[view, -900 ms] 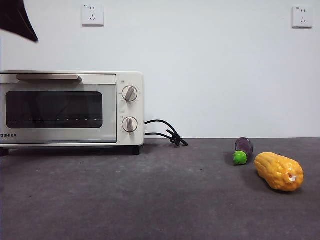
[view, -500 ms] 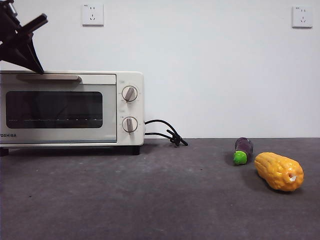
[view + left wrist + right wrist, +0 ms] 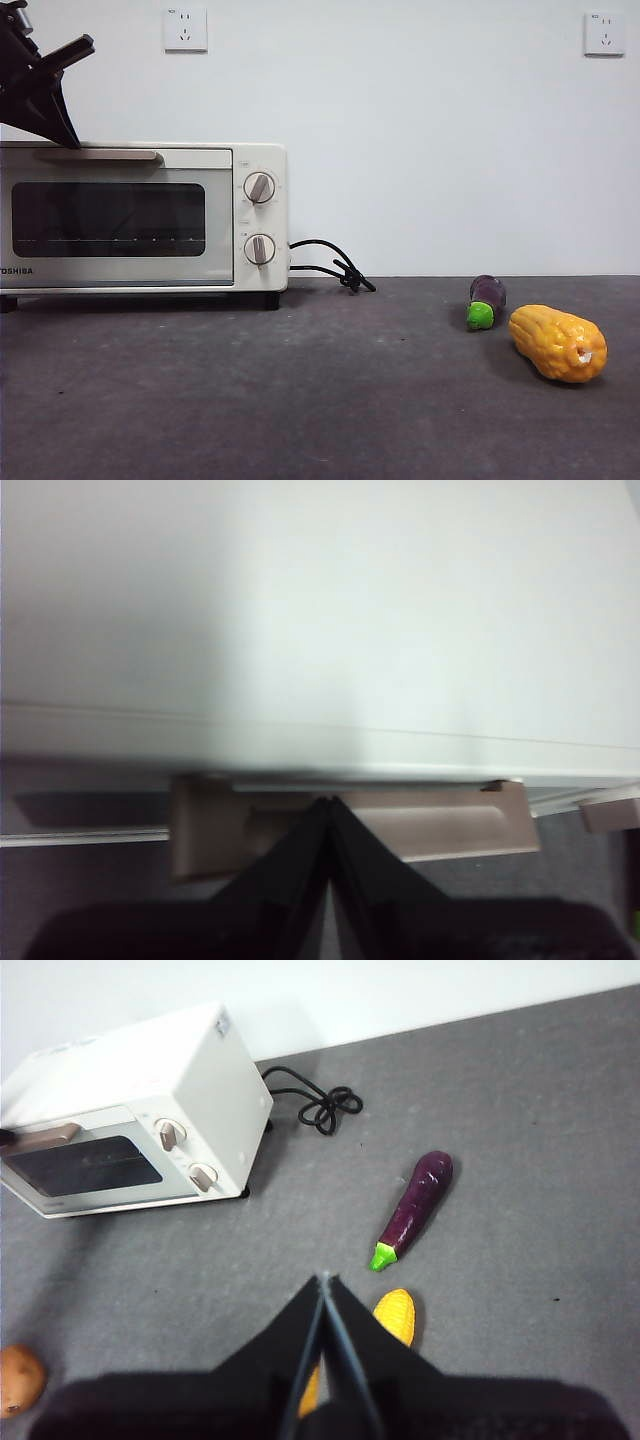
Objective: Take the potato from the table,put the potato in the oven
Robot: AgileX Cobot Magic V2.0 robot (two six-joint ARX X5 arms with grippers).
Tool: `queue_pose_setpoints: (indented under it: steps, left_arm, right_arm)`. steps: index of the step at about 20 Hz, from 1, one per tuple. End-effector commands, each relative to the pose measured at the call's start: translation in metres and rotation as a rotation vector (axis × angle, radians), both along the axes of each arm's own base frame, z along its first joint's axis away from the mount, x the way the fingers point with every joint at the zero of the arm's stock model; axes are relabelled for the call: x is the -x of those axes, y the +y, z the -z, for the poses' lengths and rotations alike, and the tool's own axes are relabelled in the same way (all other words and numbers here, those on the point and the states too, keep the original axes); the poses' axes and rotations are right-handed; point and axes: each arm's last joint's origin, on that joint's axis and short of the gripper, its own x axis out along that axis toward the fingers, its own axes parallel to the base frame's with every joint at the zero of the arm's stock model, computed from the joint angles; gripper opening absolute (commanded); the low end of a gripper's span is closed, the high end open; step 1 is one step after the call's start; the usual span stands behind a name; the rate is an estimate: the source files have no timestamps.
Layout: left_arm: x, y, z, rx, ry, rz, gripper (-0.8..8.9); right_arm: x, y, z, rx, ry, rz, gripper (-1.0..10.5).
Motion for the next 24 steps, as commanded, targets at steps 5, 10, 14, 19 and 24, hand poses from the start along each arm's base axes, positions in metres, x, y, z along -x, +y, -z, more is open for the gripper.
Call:
queue_pose_setpoints:
  steps: [5, 10, 14, 19, 24]
  left_arm:
    - [0.001, 0.003, 0.018, -0.060, 0.105, 0.016, -0.05]
    - [0.004, 0.002, 0.020, -0.074, 0.139, 0.035, -0.05]
    - [0.006, 0.001, 0.022, -0.082, 0.167, 0.051, -0.05]
    - [0.009, 0.000, 0.024, -0.106, 0.192, 0.088, -0.05]
    - [0.012, 0.000, 0.027, -0.164, 0.229, 0.091, -0.05]
  right_arm:
    - [-0.002, 0.000, -0.002, -0.003, -0.014, -0.024, 0.0]
    - [-0.003, 0.001, -0.005, -0.019, -0.032, -0.044, 0.0]
    - [-0.001, 0.002, -0.007, -0.029, -0.038, -0.069, 0.0]
    - [0.003, 0.003, -0.014, -0.042, -0.064, -0.103, 0.0]
    - [0.007, 0.003, -0.022, -0.040, -0.091, -0.107, 0.0]
